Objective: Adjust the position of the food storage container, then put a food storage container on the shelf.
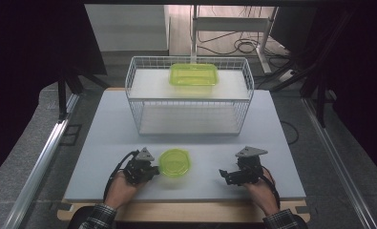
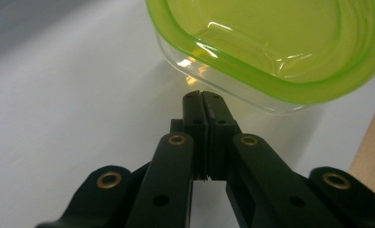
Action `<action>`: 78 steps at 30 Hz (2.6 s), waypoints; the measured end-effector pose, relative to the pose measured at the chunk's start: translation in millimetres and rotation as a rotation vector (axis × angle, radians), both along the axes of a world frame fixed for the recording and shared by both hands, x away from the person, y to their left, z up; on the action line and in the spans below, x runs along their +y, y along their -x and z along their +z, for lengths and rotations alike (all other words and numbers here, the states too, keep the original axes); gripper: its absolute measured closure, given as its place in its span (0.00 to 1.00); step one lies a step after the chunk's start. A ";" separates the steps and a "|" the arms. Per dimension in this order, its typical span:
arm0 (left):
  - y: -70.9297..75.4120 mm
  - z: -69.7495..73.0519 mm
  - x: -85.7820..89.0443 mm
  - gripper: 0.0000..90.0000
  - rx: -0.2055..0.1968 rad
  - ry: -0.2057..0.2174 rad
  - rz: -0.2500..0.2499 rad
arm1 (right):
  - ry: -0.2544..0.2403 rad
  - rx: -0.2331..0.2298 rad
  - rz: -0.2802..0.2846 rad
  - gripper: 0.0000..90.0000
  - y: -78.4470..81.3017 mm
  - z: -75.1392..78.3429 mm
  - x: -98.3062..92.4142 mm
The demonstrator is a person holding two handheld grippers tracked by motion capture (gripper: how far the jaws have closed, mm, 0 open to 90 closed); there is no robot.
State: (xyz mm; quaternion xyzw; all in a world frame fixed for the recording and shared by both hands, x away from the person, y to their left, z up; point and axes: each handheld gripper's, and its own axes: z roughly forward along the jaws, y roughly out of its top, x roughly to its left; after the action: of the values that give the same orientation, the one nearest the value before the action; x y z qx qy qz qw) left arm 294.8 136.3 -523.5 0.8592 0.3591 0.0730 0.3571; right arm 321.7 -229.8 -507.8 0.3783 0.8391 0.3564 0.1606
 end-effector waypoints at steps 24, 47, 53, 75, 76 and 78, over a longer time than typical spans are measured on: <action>14.5 8.9 -3.8 0.28 -0.099 0.044 0.104 | -0.028 0.005 0.016 0.02 0.9 1.0 0.2; 37.3 -3.0 20.0 0.00 -0.181 -0.051 0.086 | -0.084 -0.013 0.045 0.00 1.9 4.9 1.0; 37.3 -4.2 18.6 0.00 -0.191 -0.067 0.077 | -0.109 -0.007 0.053 0.01 1.1 8.2 3.9; 36.5 -5.2 20.1 0.00 -0.201 -0.101 0.079 | -0.241 0.172 0.066 0.18 -32.7 32.5 36.7; 36.6 -5.3 20.3 0.00 -0.201 -0.101 0.080 | -0.245 0.177 0.072 0.20 -34.0 33.4 38.6; 36.7 -5.6 20.6 0.00 -0.200 -0.104 0.079 | -0.264 0.186 0.082 0.23 -36.9 35.3 42.2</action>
State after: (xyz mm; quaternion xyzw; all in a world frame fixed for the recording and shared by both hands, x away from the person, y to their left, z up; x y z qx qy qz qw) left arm 258.1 156.9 -529.1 0.8501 0.3510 0.1907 0.3430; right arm 358.7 -187.5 -472.4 0.3927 0.8109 0.4336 0.0165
